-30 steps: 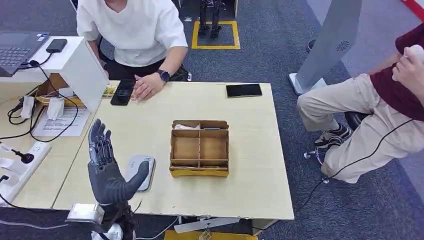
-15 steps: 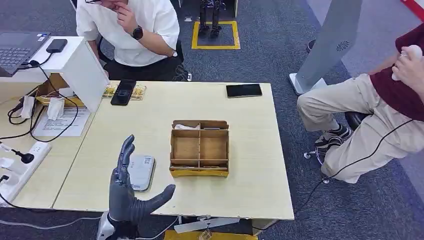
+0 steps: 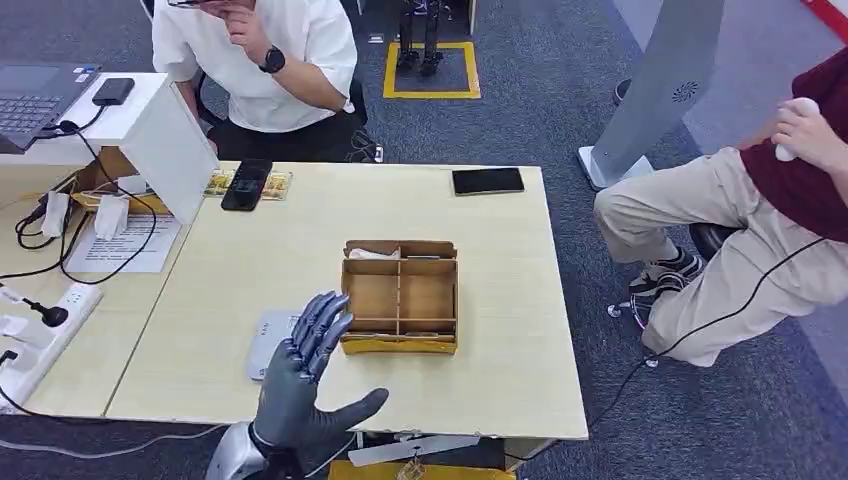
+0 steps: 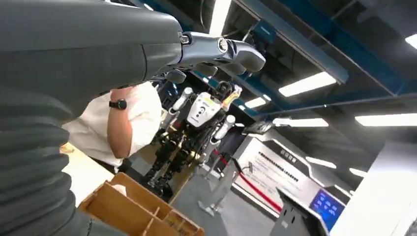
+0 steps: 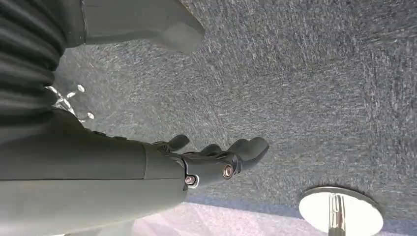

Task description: Pass the card to the sensor for recognition and then transmit it.

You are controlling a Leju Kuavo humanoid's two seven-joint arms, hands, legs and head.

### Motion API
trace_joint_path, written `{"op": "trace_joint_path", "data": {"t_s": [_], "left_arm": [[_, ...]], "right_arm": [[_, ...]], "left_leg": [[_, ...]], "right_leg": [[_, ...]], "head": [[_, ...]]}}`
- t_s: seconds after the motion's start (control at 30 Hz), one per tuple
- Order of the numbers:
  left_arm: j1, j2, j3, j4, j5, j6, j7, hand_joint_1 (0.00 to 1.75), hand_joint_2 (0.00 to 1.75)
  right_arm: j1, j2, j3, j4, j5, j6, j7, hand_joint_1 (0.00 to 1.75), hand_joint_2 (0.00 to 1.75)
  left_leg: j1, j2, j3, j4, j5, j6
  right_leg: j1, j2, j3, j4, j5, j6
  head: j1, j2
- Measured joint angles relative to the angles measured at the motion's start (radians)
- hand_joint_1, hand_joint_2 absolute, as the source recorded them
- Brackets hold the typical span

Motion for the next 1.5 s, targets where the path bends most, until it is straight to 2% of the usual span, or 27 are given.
{"op": "trace_joint_path", "data": {"t_s": [0.1,0.2,0.23,0.47,0.7,0.9,1.13,1.33,1.5], "left_arm": [[-0.017,0.006,-0.013,0.019,-0.078,0.002,0.053,0.0,1.75],[-0.055,0.019,-0.04,0.053,-0.276,0.008,0.183,0.0,1.75],[-0.064,0.022,-0.048,0.064,-0.302,0.008,0.209,0.0,1.75],[-0.102,0.032,-0.079,0.116,-0.344,0.006,0.25,0.0,1.75],[-0.136,0.035,-0.106,0.175,-0.472,-0.026,0.408,0.0,1.75],[-0.153,0.024,-0.107,0.231,-0.513,-0.046,0.476,0.0,1.75],[-0.162,0.007,-0.107,0.282,-0.526,-0.06,0.496,0.0,1.75],[-0.185,-0.002,-0.107,0.336,-0.552,-0.106,0.519,0.0,1.75],[-0.204,0.0,-0.107,0.359,-0.581,-0.17,0.58,0.0,1.75]], "right_arm": [[-0.001,-0.002,0.0,0.003,-0.002,0.0,0.0,0.0,1.75],[-0.002,-0.004,0.0,0.009,-0.005,0.0,0.003,0.0,1.75],[-0.003,-0.005,0.0,0.01,-0.006,0.0,0.003,0.0,1.75],[-0.003,-0.009,0.001,0.017,-0.008,0.0,0.003,0.0,1.75],[-0.003,-0.01,0.003,0.022,-0.018,0.0,0.004,0.0,1.75],[-0.002,-0.01,0.004,0.023,-0.021,0.0,0.011,0.0,1.75],[-0.002,-0.01,0.005,0.026,-0.021,0.001,0.012,0.0,1.75],[-0.002,-0.01,0.008,0.026,-0.021,0.002,0.012,0.0,1.75],[-0.002,-0.01,0.016,0.026,-0.034,0.003,0.013,0.0,1.75]], "left_leg": [[0.0,0.0,0.0,0.0,0.0,0.0],[0.0,0.0,0.0,0.0,0.0,0.0],[0.0,0.0,0.0,0.0,0.0,0.0],[0.0,0.0,0.0,0.0,0.0,0.0],[0.0,0.0,0.0,0.0,0.0,0.0],[0.0,0.0,0.0,0.0,0.0,0.0],[0.0,0.0,0.0,0.0,0.0,0.0],[0.0,0.0,0.0,0.0,0.0,0.0],[0.0,0.0,0.0,0.0,0.0,0.0]], "right_leg": [[0.0,0.0,0.0,0.0,0.0,0.0],[0.0,0.0,0.0,0.0,0.0,0.0],[0.0,0.0,0.0,0.0,0.0,0.0],[0.0,0.0,0.0,0.0,0.0,0.0],[0.0,0.0,0.0,0.0,0.0,0.0],[0.0,0.0,0.0,0.0,0.0,0.0],[0.0,0.0,0.0,0.0,0.0,0.0],[0.0,0.0,0.0,0.0,0.0,0.0],[0.0,0.0,0.0,0.0,0.0,0.0]], "head": [[0.0,0.0],[0.0,0.0],[0.0,0.0],[0.0,0.0],[0.0,0.0],[0.0,0.0],[0.0,0.0],[0.0,0.0],[0.0,0.0]]}}
